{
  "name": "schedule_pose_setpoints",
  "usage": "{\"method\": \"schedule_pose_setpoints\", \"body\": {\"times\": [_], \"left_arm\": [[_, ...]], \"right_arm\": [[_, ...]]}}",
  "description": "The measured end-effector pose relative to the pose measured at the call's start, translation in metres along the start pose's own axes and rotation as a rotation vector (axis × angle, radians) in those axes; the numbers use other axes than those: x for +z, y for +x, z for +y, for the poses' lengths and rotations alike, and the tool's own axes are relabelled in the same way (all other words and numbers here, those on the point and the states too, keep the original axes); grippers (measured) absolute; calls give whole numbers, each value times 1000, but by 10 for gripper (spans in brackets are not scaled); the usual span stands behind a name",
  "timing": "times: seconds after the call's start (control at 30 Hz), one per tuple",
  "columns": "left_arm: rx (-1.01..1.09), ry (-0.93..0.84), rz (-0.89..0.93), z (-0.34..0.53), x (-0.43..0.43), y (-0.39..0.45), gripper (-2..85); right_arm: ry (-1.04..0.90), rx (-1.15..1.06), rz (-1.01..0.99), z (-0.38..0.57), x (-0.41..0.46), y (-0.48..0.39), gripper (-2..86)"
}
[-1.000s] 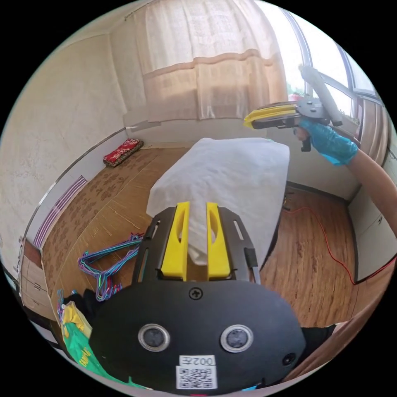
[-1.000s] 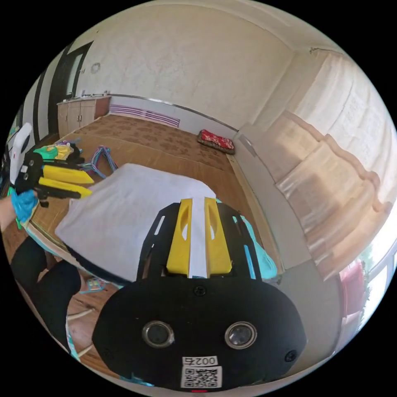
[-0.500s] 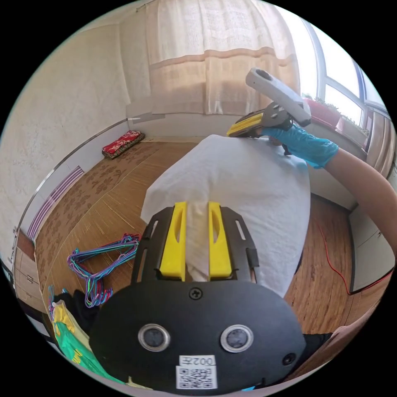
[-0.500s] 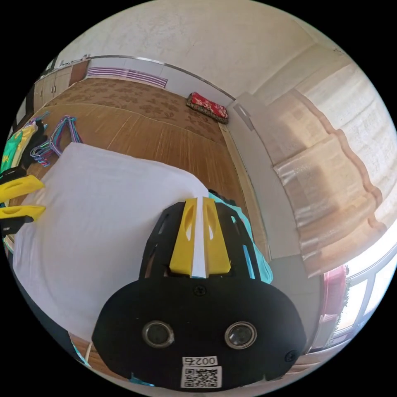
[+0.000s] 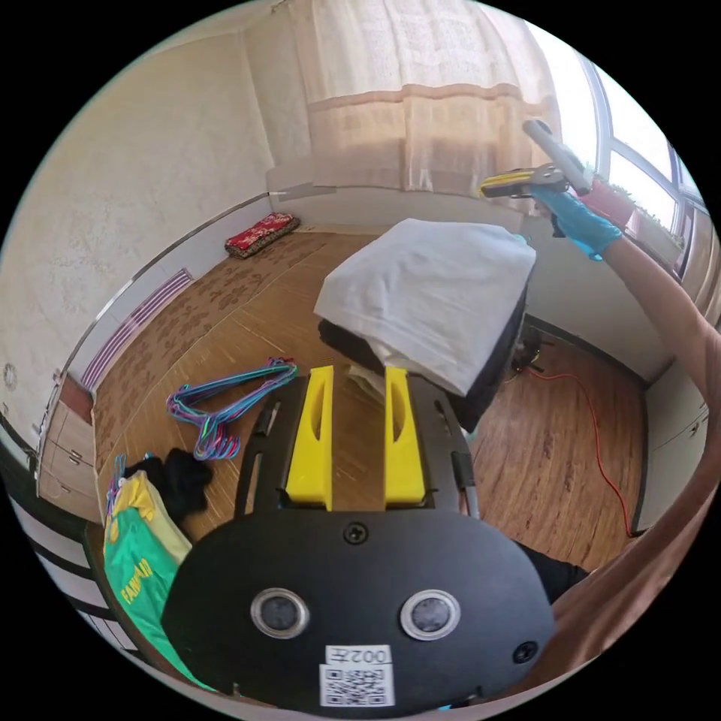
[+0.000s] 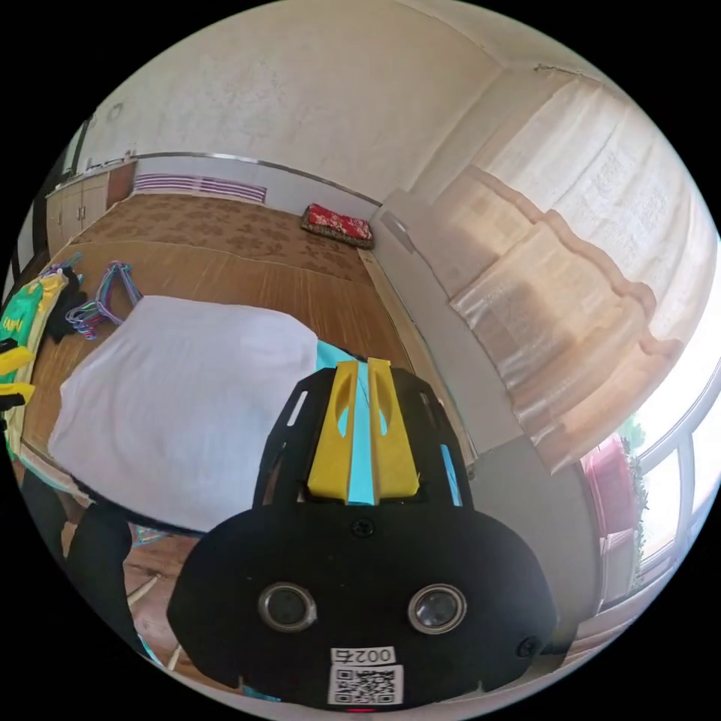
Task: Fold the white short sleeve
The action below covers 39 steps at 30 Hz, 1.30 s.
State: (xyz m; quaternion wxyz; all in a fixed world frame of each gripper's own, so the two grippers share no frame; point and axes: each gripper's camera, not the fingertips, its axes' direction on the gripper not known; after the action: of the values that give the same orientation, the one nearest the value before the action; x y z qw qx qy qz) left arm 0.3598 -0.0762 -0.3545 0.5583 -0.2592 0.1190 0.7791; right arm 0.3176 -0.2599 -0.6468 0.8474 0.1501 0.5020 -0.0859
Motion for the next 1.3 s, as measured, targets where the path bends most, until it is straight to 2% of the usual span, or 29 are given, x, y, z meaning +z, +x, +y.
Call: {"method": "schedule_pose_setpoints", "body": {"times": [0.2,0.33,0.4,0.5,0.57,0.77,1.0,1.3], "left_arm": [[-143,-22,-28,86,-30,1,62],[-231,11,-49,129,-46,1,61],[-277,52,-59,155,-58,3,60],[-310,79,-79,186,-71,3,60],[-331,92,-85,204,-80,1,60],[-410,139,-129,279,-107,-13,60],[-498,127,-230,371,-119,-42,61],[-576,117,-293,483,-97,-88,93]], "right_arm": [[131,-97,-104,7,-111,-41,14],[207,-261,-136,-26,-187,-97,30],[228,-314,-190,-47,-215,-121,36],[313,-282,-378,-84,-261,-160,48],[410,-264,-477,-95,-291,-199,49],[474,-358,-566,-51,-336,-327,48],[403,-507,-660,54,-367,-446,47],[111,-435,-764,159,-358,-523,50]]}}
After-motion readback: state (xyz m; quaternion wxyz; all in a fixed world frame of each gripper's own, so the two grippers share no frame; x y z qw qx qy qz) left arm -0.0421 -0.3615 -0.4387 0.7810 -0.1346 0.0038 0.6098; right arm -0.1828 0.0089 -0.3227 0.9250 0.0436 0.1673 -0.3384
